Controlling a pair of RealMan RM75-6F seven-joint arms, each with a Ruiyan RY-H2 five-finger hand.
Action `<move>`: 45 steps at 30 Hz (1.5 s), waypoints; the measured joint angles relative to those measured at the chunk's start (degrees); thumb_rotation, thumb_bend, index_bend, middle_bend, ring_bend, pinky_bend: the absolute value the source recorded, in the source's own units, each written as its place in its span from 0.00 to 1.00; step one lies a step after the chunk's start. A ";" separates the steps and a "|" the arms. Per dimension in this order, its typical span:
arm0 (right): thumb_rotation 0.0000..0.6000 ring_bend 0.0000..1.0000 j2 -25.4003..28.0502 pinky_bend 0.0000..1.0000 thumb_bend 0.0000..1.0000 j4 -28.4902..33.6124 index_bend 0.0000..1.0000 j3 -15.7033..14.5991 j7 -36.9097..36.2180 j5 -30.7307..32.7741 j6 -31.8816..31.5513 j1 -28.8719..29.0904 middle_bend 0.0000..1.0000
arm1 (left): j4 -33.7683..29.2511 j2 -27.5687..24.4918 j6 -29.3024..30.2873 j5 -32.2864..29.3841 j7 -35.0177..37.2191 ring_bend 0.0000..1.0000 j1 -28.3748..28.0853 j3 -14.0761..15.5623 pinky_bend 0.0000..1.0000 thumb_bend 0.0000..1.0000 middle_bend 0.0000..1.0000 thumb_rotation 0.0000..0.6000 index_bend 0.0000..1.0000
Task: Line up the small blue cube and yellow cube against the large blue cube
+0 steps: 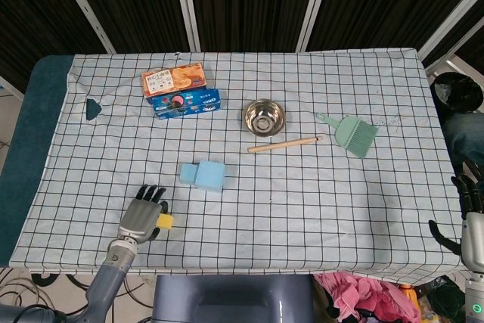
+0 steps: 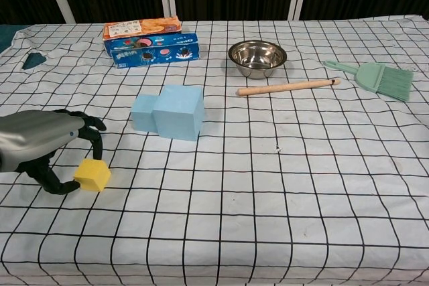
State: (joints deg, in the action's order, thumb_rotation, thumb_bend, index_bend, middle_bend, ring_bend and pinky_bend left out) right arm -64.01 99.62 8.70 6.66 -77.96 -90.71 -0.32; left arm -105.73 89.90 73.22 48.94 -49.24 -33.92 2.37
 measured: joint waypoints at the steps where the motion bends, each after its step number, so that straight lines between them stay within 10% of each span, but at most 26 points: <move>1: 1.00 0.21 0.01 0.12 0.22 0.01 0.10 0.00 0.00 0.00 -0.01 -0.01 0.07 | 0.00 0.03 -0.01 -0.03 -0.10 0.00 0.00 -0.04 0.00 0.31 0.11 1.00 0.41; 17: 1.00 0.21 0.06 0.12 0.22 0.14 0.10 0.06 -0.14 -0.04 -0.23 -0.12 0.07 | -1.02 -0.59 0.77 0.01 0.50 0.00 0.44 -1.40 0.00 0.35 0.13 1.00 0.44; 26: 1.00 0.21 0.00 0.12 0.22 0.28 0.10 0.08 0.04 0.31 0.02 -0.09 0.07 | 0.16 -3.40 1.13 -1.15 5.62 0.00 0.64 -7.02 0.00 0.36 0.12 1.00 0.44; 45: 1.00 0.21 -0.30 0.12 0.22 -0.02 0.10 0.13 0.54 0.48 0.16 0.07 0.07 | 20.42 -0.57 -16.78 -7.00 14.30 0.00 -10.47 -16.21 0.00 0.36 0.12 1.00 0.43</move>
State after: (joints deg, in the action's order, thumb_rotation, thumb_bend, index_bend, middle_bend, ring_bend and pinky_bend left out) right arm -64.32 99.60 8.83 7.19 -77.48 -90.55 -0.25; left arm -85.31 89.33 56.44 41.94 -34.93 -44.39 -13.84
